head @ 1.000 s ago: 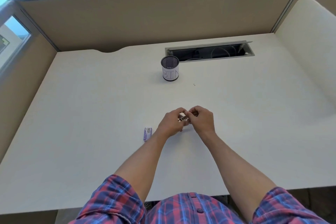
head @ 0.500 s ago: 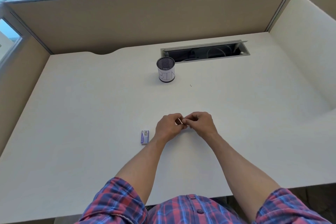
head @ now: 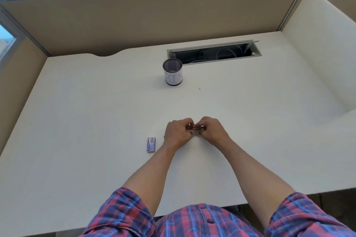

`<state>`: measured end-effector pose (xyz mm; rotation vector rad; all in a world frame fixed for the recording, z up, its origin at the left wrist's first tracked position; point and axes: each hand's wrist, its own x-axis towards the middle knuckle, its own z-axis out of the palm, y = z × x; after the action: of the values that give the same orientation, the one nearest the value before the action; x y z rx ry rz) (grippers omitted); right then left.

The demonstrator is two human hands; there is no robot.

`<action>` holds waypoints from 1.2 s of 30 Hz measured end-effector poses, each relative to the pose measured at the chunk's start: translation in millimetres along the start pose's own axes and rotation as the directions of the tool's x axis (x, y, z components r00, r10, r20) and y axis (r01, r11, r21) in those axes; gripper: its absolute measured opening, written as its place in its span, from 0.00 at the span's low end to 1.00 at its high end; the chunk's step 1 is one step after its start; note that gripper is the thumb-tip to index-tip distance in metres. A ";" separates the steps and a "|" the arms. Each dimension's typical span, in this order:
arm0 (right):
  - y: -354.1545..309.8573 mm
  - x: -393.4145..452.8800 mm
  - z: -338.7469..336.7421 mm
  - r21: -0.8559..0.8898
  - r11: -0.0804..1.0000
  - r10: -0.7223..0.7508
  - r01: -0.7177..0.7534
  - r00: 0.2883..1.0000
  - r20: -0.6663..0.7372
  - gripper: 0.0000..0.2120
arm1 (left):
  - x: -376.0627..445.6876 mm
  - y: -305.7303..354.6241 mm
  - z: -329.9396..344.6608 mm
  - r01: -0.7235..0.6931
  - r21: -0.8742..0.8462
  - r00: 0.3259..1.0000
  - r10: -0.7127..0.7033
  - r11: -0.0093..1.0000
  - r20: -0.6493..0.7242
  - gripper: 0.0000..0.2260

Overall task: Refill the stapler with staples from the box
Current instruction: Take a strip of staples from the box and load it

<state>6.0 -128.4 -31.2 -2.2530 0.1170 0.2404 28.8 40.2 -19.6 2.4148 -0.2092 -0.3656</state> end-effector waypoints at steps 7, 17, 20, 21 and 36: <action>4.3 1.0 0.9 -0.226 0.974 -0.039 0.034 0.999 -0.018 0.09 | -3.9 -9.2 1.6 0.033 -0.123 0.999 -0.036 0.992 -0.027 0.04; 1.0 4.1 -5.0 -0.346 0.936 -0.059 0.065 0.998 0.027 0.08 | -2.8 -4.2 -6.8 0.001 -0.022 1.000 -0.001 1.000 0.025 0.07; -0.7 2.1 -5.0 -0.354 0.933 -0.062 0.066 0.998 0.022 0.10 | -2.0 -1.6 -6.9 -0.024 0.002 0.999 0.024 1.000 0.037 0.07; -0.8 1.5 -4.6 -0.348 0.935 -0.059 0.063 0.998 0.021 0.11 | -1.8 -1.3 -6.4 -0.027 0.009 0.999 0.027 1.000 0.037 0.07; -8.9 -5.2 1.2 -0.270 0.960 -0.081 0.073 0.996 -0.021 0.13 | -4.9 -12.0 -8.7 -0.025 -0.020 0.999 0.024 0.999 -0.039 0.11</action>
<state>2.2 -121.8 -24.1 -2.5272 0.0128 0.1879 27.6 55.7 -20.0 2.3948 -0.2169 -0.3082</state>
